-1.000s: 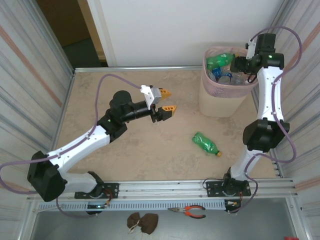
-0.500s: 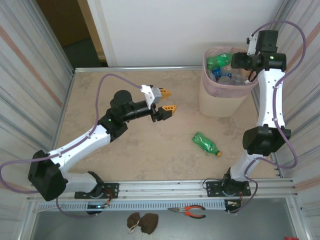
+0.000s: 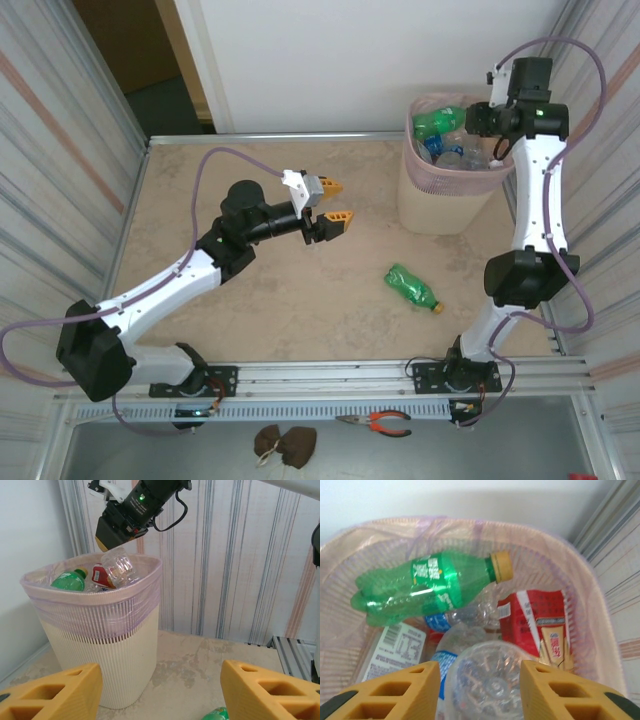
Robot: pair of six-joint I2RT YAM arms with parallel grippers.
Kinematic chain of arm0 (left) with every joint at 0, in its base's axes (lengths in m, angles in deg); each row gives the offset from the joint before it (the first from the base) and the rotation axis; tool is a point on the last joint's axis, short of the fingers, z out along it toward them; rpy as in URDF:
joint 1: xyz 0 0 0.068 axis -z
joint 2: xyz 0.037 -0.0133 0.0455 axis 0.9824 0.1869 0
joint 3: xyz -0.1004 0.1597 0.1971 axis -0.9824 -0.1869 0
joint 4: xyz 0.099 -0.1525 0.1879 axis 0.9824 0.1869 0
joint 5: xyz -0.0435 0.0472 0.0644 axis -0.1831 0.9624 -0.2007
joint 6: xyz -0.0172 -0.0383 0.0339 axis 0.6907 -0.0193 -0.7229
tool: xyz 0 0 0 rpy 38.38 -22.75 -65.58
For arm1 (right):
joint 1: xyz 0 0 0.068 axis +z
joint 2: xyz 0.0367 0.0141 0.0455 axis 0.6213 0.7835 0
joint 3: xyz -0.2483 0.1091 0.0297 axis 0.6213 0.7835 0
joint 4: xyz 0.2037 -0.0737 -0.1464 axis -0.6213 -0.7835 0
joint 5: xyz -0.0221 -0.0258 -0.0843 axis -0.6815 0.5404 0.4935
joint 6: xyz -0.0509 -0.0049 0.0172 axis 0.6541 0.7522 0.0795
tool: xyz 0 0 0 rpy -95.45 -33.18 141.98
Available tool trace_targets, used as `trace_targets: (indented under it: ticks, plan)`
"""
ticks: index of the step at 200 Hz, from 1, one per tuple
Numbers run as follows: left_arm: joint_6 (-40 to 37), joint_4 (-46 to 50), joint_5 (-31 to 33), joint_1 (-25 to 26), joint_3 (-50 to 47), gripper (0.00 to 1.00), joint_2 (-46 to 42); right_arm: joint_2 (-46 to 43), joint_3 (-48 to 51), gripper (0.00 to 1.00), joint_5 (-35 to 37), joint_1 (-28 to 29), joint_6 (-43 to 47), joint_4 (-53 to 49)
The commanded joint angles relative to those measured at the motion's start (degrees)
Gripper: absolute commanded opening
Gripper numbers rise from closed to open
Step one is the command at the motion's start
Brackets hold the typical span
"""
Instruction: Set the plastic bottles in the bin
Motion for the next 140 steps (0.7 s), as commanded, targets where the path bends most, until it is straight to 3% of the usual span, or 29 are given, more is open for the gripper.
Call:
trace_targets:
  ticks: [1,67,140]
  plan:
    - [1.4,-1.3,-1.3,-0.4,1.1,0.64,-0.2,-4.8,3.0,0.41,0.2,0.4,1.0,-3.0]
    - [2.7,-1.8,-1.7,-0.4,1.2,0.64,0.6,-13.1,14.1,0.38,0.9,0.6,0.3,-3.9]
    - [3.9,-2.0,-1.7,-0.3,1.5,0.64,1.3,-13.9,27.1,0.29,-0.4,-1.5,-1.3,1.9]
